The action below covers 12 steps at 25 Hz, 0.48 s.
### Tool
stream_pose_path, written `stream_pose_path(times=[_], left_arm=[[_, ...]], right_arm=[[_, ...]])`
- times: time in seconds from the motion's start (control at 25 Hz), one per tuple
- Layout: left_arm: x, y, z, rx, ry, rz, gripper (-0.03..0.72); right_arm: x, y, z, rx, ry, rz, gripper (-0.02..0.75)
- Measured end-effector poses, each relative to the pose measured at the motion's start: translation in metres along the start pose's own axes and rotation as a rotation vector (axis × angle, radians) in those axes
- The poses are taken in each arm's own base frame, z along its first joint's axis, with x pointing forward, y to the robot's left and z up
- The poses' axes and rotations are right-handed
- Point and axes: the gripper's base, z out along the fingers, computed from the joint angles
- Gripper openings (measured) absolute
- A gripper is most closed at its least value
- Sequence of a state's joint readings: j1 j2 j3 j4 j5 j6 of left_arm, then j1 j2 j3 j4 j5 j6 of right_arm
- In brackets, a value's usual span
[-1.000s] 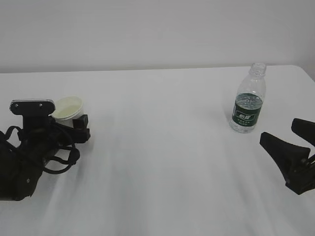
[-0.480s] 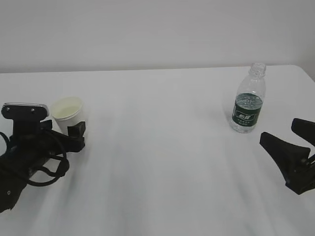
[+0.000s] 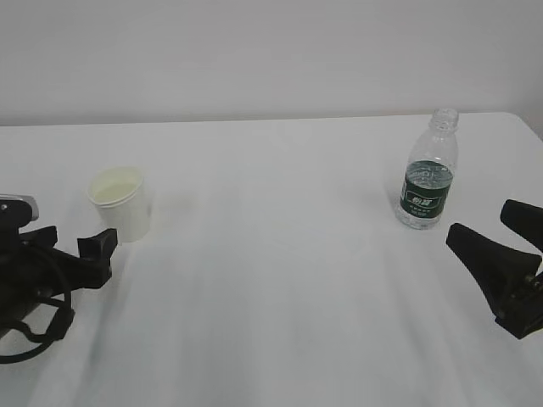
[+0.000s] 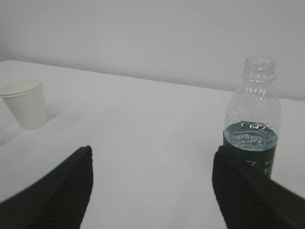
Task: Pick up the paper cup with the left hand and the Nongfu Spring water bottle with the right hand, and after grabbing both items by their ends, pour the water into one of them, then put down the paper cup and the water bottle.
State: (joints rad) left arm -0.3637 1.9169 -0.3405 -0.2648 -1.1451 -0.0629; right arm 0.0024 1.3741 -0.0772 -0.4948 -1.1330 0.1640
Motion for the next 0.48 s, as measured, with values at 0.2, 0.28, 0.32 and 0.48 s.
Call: stream_pose_path(times=[0.2, 0.28, 0.32, 0.48], left_arm=[[0.012, 0.003, -0.020, 0.028, 0.064, -0.032, 0.601], [0.018, 0.004, -0.029, 0.044, 0.099, -0.052, 0.574], [0.021, 0.005, -0.034, 0.053, 0.117, -0.063, 0.559], [0.032, 0.010, -0.056, 0.058, 0.185, -0.127, 0.533]], right_arm=[[0.000, 0.000, 0.000, -0.002, 0.000, 0.001, 0.593], [0.000, 0.000, 0.000, -0.002, 0.001, 0.002, 0.593], [0.000, 0.000, 0.000, 0.001, 0.004, 0.003, 0.593], [0.003, 0.000, 0.000, 0.005, 0.031, 0.005, 0.593]])
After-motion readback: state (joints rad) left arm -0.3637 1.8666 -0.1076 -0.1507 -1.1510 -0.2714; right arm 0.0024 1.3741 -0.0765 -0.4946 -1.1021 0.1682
